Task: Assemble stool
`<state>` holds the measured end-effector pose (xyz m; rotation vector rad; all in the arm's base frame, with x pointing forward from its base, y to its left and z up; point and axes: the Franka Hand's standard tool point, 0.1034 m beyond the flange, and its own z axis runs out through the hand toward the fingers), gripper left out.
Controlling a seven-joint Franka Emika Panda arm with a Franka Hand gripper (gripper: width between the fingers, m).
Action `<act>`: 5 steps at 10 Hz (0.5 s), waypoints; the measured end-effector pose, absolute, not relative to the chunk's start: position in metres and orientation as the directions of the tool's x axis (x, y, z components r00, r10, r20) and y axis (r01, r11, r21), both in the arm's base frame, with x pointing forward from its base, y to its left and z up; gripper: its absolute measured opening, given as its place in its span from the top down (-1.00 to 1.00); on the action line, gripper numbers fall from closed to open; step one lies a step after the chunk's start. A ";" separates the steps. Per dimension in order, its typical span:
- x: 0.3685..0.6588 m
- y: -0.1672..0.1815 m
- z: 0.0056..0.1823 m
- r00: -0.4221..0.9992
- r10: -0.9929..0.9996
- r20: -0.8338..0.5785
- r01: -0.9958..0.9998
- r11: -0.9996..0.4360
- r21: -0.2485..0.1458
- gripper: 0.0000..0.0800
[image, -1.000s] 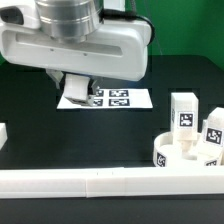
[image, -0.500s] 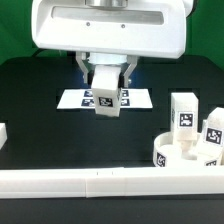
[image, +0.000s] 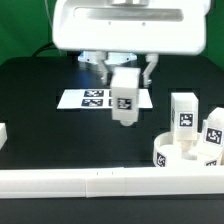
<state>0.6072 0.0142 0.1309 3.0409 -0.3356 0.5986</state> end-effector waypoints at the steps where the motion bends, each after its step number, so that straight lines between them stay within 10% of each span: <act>1: 0.605 0.014 0.128 0.907 -0.198 0.371 -0.207 -0.978 -0.014 0.16; 5: 0.613 0.026 0.136 0.868 -0.182 0.461 -0.191 -0.981 -0.027 0.16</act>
Offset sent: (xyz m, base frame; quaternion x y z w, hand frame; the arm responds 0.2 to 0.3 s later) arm 0.0000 0.0000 0.0000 0.0000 0.0000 0.0000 1.0000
